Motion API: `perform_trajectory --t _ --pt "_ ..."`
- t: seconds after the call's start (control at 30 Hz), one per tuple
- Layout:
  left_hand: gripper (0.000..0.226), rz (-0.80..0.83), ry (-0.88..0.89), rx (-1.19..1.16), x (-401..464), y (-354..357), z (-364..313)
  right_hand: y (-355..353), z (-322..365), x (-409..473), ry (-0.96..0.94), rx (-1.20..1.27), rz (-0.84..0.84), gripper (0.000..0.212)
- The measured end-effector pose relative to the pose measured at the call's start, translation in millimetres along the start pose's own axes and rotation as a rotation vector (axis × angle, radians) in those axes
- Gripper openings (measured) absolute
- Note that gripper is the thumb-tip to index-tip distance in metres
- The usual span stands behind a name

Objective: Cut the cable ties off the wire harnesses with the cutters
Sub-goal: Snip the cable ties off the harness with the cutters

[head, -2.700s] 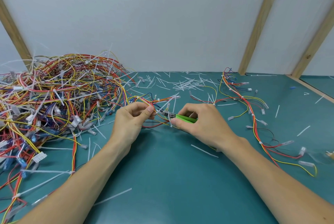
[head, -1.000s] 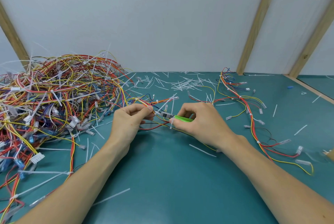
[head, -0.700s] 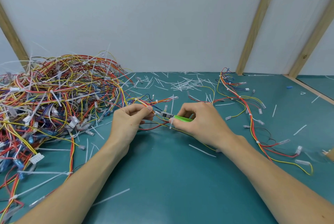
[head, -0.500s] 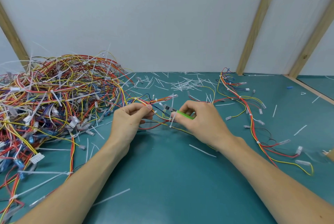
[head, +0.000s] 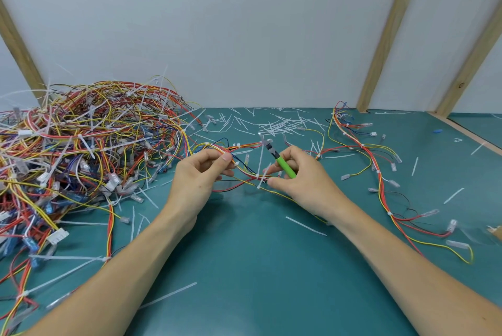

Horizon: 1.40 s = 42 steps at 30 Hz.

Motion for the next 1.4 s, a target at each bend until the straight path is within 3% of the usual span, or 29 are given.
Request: perform_trajectory --t 0.27,0.47,0.6,0.73,0.97,1.13,1.23,1.4 --pt "0.019 -0.053 0.022 0.043 -3 1 -5 1 0 0 -0.004 -0.05 -0.035 0.026" --pt "0.016 -0.273 0.444 0.637 -14 2 -17 -1 1 1 0.011 0.02 -0.136 0.025" --pt "0.013 -0.135 0.646 0.692 -18 9 -22 1 5 -1 -0.021 0.07 -0.198 0.027" --pt "0.009 0.057 0.455 0.63 -21 17 -8 4 11 -5 -0.077 0.112 -0.251 0.026" --pt "0.012 -0.011 0.193 0.231 -12 17 -5 10 15 -8 -0.102 0.163 -0.193 0.023" --pt "0.016 0.064 0.033 0.094 -14 19 -4 10 16 -7 -0.113 0.236 -0.162 0.021" --pt "0.009 0.1 0.033 0.058 -15 20 -2 9 14 -6 -0.11 0.224 -0.1 0.019" --pt "0.011 0.017 0.037 -0.01 -12 17 -3 9 13 -6 -0.135 0.112 -0.068 0.017"
Point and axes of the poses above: each hand's wrist, its own x-axis towards the middle knuckle, its own y-axis out of the palm, z = x × y, the point moved 1 cm from there along x, towards the middle knuckle, and after that the axes turned 2 degrees about -x, right-handed, at the moved point
